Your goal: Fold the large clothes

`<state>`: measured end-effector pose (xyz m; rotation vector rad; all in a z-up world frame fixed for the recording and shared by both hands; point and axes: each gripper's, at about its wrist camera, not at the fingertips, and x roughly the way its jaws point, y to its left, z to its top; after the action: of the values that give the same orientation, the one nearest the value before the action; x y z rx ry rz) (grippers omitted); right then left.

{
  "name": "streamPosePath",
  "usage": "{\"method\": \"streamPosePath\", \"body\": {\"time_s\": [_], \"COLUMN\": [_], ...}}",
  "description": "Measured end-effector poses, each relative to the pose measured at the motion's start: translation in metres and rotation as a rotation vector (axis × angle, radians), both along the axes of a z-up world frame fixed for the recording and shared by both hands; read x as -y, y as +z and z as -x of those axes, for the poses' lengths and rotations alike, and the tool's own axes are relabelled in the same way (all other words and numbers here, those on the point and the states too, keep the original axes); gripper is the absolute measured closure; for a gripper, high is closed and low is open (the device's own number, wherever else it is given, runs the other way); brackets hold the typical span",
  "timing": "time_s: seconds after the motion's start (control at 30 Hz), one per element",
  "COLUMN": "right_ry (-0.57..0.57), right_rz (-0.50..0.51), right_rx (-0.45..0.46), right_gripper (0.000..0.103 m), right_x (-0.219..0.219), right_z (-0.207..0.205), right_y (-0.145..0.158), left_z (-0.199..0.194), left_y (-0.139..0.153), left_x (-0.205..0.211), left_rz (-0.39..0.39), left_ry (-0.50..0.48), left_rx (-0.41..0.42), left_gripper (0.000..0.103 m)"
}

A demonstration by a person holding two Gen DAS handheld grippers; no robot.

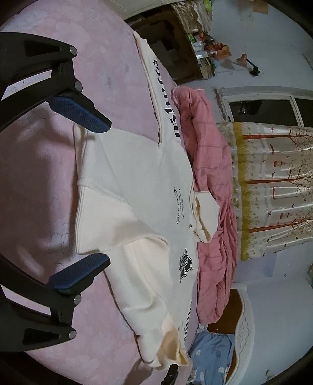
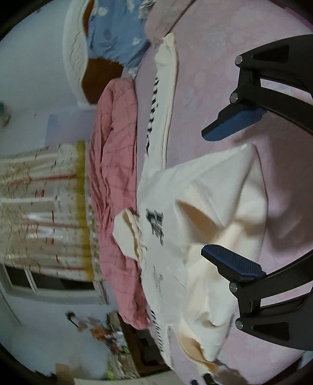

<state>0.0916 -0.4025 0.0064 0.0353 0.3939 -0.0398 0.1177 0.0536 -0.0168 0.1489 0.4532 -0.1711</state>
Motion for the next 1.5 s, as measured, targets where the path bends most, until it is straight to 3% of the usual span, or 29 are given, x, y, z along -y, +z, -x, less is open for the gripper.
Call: {"method": "streamPosePath", "body": {"time_s": [0.1, 0.17, 0.23, 0.27, 0.37, 0.5, 0.6, 0.8, 0.87, 0.93, 1.0, 1.03, 1.1, 1.23, 1.27, 1.3, 1.33, 1.37, 1.4, 1.43, 1.5], "right_ry": [0.060, 0.026, -0.018, -0.020, -0.046, -0.069, -0.076, -0.084, -0.087, -0.093, -0.105, -0.114, -0.122, -0.097, -0.096, -0.098, -0.098, -0.089, -0.046, -0.066, -0.112], "right_rz": [0.066, 0.139, 0.152, 0.125, 0.044, 0.041, 0.061, 0.064, 0.063, 0.061, 0.052, 0.042, 0.003, -0.081, -0.091, -0.095, -0.089, -0.077, -0.064, -0.035, 0.033], "right_rx": [-0.042, -0.079, -0.139, -0.178, -0.248, -0.271, -0.271, -0.265, -0.256, -0.250, -0.236, -0.222, -0.193, -0.220, -0.237, -0.267, -0.280, -0.287, -0.285, -0.261, -0.136], "right_gripper": [0.014, 0.016, 0.047, 0.072, 0.086, 0.087, 0.087, 0.087, 0.086, 0.084, 0.075, 0.071, 0.051, 0.048, 0.048, 0.050, 0.056, 0.089, 0.096, 0.096, 0.098], "right_x": [-0.014, -0.020, -0.017, -0.012, 0.005, 0.008, 0.004, 0.004, 0.005, 0.007, 0.009, 0.012, 0.018, 0.027, 0.028, 0.028, 0.027, 0.025, 0.020, 0.017, 0.010], "right_z": [-0.007, -0.018, -0.034, -0.042, -0.055, -0.061, -0.060, -0.060, -0.058, -0.058, -0.054, -0.051, -0.043, -0.041, -0.042, -0.044, -0.045, -0.046, -0.047, -0.045, -0.031], "right_y": [-0.006, -0.012, -0.019, -0.022, -0.032, -0.036, -0.036, -0.035, -0.034, -0.033, -0.031, -0.029, -0.024, -0.026, -0.029, -0.033, -0.035, -0.037, -0.037, -0.035, -0.021], "left_z": [0.003, 0.005, 0.006, 0.005, 0.005, -0.006, -0.022, -0.053, -0.070, -0.084, -0.085, -0.085, -0.082, -0.090, -0.094, -0.096, -0.091, -0.087, -0.081, -0.073, -0.059], "left_y": [0.000, -0.001, -0.003, -0.005, -0.011, -0.019, -0.020, 0.020, 0.029, 0.028, 0.020, 0.016, 0.005, -0.017, -0.023, -0.026, -0.024, -0.020, -0.012, -0.002, 0.017], "left_x": [0.003, 0.006, 0.011, 0.012, 0.022, 0.034, 0.036, 0.003, -0.014, -0.030, -0.041, -0.045, -0.049, -0.051, -0.055, -0.057, -0.061, -0.065, -0.071, -0.078, -0.078], "left_rz": [-0.019, -0.052, -0.083, -0.092, -0.141, -0.223, -0.284, -0.159, -0.116, -0.057, 0.021, 0.055, 0.104, 0.112, 0.142, 0.178, 0.197, 0.211, 0.252, 0.291, 0.279], "left_ry": [-0.022, -0.053, -0.095, -0.136, -0.204, -0.143, 0.007, 0.092, 0.132, 0.125, 0.080, 0.054, 0.019, 0.063, 0.066, 0.055, 0.074, 0.093, 0.099, 0.122, 0.127], "left_rx": [0.012, 0.013, -0.006, -0.030, -0.065, -0.098, -0.092, 0.013, 0.009, -0.049, -0.115, -0.149, -0.214, -0.360, -0.402, -0.418, -0.400, -0.371, -0.321, -0.260, -0.158], "left_gripper": [0.003, 0.003, 0.002, 0.002, 0.002, 0.001, 0.005, 0.030, 0.031, 0.031, 0.031, 0.026, 0.016, 0.014, 0.019, 0.040, 0.072, 0.091, 0.090, 0.091, 0.091]}}
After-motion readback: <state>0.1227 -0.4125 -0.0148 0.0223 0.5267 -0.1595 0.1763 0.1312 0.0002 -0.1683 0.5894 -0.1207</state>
